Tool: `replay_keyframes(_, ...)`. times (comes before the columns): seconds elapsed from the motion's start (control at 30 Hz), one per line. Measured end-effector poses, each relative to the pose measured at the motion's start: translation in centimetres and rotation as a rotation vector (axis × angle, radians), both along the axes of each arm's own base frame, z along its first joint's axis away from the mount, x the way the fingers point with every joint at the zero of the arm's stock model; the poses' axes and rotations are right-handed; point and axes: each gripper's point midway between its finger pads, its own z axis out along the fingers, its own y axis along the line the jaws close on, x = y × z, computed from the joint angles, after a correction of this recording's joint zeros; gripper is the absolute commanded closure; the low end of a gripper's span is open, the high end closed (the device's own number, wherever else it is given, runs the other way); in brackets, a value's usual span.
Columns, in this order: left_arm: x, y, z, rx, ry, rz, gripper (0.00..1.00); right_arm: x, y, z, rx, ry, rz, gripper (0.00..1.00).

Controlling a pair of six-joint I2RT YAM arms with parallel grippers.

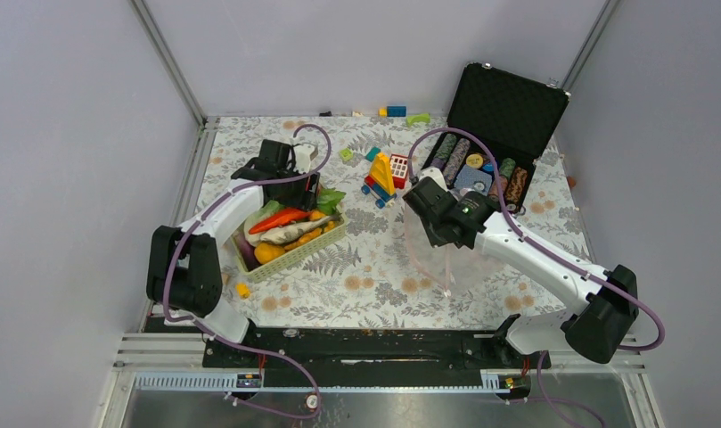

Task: Place the food in the zip-top bag and seal the zipper

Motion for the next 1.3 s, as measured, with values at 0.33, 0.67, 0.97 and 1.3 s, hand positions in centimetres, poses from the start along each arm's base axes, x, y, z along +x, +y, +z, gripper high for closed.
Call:
replay_keyframes(0.33,-0.6,1.8,-1.2,0.089,0.043,0.056,0.44,-0.1,0.0,-0.1,-0.001,0.006,0.006,1.0)
replay_keyframes(0.67,-1.0,2.1,-1.4,0.104,0.062,0.063,0.33,-0.1,0.0,-0.2,-0.006,0.008,0.01,1.0)
replay_keyframes(0.97,-0.9,2.2,-2.4,0.112,0.089,0.075,0.57,0.0,0.0,-0.4,-0.013,0.013,0.01,1.0)
replay_keyframes(1.3,-0.8,2.7,-2.0,0.125,0.088,0.111,0.84,0.0,0.0,-0.4,-0.013,0.013,0.01,1.0)
